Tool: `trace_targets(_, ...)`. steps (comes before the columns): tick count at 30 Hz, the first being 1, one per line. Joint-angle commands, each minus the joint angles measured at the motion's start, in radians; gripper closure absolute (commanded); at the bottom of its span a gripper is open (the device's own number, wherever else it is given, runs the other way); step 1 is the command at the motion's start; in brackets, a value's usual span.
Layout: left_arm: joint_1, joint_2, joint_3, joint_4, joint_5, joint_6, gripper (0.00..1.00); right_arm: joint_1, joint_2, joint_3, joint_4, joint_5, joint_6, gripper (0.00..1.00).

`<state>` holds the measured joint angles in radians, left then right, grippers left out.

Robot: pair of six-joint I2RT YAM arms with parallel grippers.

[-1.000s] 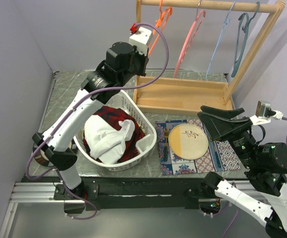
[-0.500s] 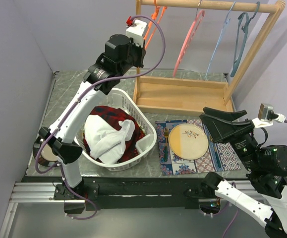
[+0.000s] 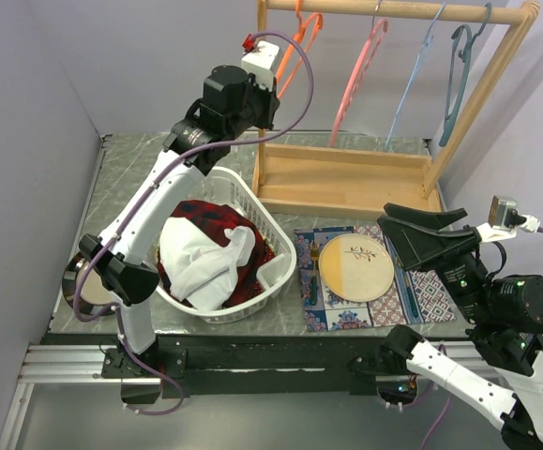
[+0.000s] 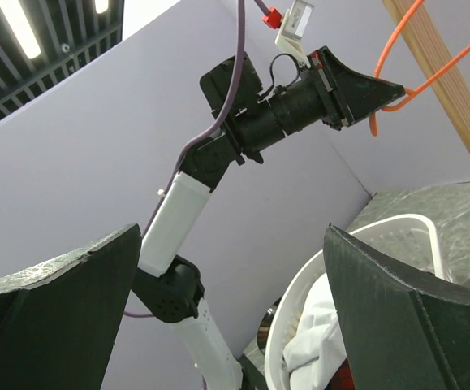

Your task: Remove the skirt from the hanger

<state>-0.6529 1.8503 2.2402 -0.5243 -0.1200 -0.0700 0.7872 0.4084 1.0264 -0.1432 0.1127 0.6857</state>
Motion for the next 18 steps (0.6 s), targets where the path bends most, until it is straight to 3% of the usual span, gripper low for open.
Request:
trace_targets(1, 0.006, -0.035, -0.034, 0.067, 0.022, -0.034, 0.88, -0.003, -0.013, 0.004, 0.004, 0.008, -0.026, 0.0)
trace_targets(2, 0.006, -0.055, -0.089, 0.084, 0.023, -0.036, 0.81, -0.003, -0.002, 0.008, -0.004, 0.011, -0.044, 0.0)
trace_targets(3, 0.006, -0.078, -0.124, 0.096, 0.046, -0.031, 0.65, -0.002, 0.004, 0.027, -0.028, 0.034, -0.06, 0.0)
trace_targets(5, 0.004, -0.167, -0.248, 0.133, 0.071, -0.024, 0.5, -0.003, 0.027, 0.06, -0.094, 0.067, -0.09, 0.0)
trace_targets(6, 0.006, -0.201, -0.292, 0.177, 0.078, -0.028, 0.35, -0.003, 0.033, 0.073, -0.111, 0.079, -0.104, 0.0)
trace_targets(11, 0.006, -0.446, -0.575, 0.34, 0.218, -0.04, 0.03, -0.003, 0.044, 0.084, -0.133, 0.189, -0.104, 0.0)
trace_targets(18, 0.006, -0.73, -0.852, 0.484, 0.307, -0.027, 0.01, -0.003, 0.15, 0.165, -0.232, 0.196, -0.205, 0.0)
